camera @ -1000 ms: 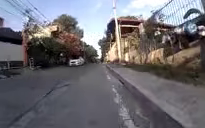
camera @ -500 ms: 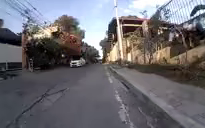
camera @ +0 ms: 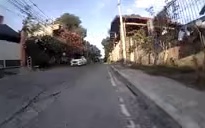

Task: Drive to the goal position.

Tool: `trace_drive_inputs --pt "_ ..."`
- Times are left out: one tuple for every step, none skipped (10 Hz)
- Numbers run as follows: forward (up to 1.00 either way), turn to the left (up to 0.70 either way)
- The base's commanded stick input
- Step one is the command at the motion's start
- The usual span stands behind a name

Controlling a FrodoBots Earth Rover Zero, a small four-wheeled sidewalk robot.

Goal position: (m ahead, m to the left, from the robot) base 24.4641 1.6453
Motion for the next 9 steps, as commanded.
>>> trace_drive_inputs --pt "0.87 0.00" --pt "0.87 0.00" --pt "0.87 0.00" --pt "0.87 0.00" --pt "0.90 0.00" --pt "0.91 0.00" --pt "0.91 0.00" --pt "0.91 0.00" --pt "0.91 0.00"
